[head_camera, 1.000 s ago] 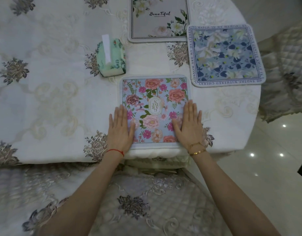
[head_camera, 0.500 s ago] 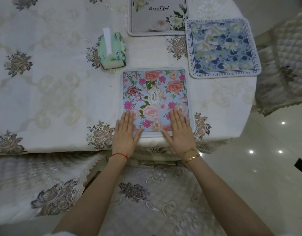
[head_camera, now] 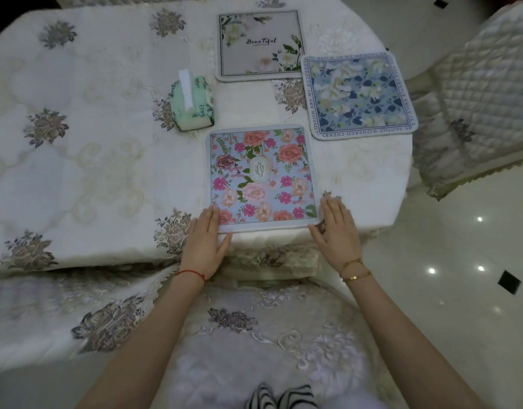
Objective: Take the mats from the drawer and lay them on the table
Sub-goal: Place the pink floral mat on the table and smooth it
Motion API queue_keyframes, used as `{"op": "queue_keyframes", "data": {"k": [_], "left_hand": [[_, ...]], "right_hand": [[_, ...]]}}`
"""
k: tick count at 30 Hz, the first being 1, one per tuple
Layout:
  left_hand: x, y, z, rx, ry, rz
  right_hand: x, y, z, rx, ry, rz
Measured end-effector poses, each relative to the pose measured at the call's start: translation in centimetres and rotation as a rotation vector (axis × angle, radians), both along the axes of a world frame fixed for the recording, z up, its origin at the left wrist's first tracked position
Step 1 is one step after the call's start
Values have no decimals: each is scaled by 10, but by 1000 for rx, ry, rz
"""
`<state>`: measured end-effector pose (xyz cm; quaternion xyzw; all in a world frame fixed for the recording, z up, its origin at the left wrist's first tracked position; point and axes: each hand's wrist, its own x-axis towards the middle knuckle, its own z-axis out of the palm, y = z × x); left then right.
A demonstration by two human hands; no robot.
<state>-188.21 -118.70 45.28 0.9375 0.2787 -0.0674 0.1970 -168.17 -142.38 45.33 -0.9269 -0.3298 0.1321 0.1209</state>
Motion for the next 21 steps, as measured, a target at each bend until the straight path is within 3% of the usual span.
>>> {"op": "queue_keyframes", "data": {"k": [3, 10, 21], "left_hand": [[-2, -9, 32, -39, -176, 3], [-27, -39, 94, -42, -359, 6], [-62, -76, 120, -1, -376, -29]], "right_hand": [[-9, -8, 22, 112, -20, 4], [-44, -36, 69, 197, -40, 58], [-77, -102, 96, 321, -163, -9]]}}
